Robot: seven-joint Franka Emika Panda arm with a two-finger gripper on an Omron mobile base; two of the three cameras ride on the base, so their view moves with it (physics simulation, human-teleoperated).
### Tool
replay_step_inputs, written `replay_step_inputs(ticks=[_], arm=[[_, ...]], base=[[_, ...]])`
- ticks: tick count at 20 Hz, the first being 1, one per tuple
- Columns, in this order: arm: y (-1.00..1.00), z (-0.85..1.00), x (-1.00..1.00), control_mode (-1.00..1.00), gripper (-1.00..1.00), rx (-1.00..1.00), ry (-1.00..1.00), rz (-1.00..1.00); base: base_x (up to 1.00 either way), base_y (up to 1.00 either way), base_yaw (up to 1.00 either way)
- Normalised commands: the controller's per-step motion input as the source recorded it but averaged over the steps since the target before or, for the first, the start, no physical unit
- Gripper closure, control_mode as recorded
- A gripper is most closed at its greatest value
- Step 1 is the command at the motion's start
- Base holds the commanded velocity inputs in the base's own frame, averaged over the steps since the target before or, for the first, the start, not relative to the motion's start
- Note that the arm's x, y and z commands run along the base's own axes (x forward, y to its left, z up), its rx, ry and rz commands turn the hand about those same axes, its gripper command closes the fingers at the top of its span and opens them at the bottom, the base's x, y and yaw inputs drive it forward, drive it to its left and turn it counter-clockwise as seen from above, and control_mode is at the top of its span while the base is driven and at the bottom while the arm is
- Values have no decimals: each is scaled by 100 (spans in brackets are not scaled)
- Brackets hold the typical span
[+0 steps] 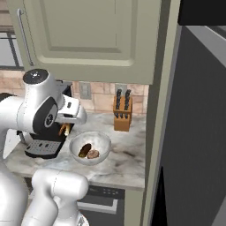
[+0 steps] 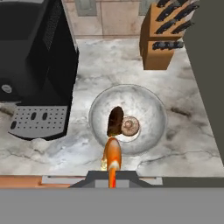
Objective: Take the shrimp, sweet potato, and mushroom from the freezer and place them in the bowl on the counter.
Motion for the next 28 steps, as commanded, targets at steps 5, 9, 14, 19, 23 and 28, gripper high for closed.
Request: replay_step_inputs(ticks=[5, 9, 14, 19, 23, 28], arm=[[0, -95, 16, -100, 100, 0, 0, 1], [-6, -60, 40, -100, 100, 0, 0, 2], [-23, -16, 63, -100, 100, 0, 0, 1], [-17, -21, 53, -100, 100, 0, 1, 0], [-1, -28, 3, -100, 100, 0, 11, 0], [0, -39, 3, -100, 100, 0, 4, 0]], base=[[0, 0, 0], [0, 0, 0], [0, 0, 0], [0, 0, 0], [0, 0, 0], [0, 0, 0]])
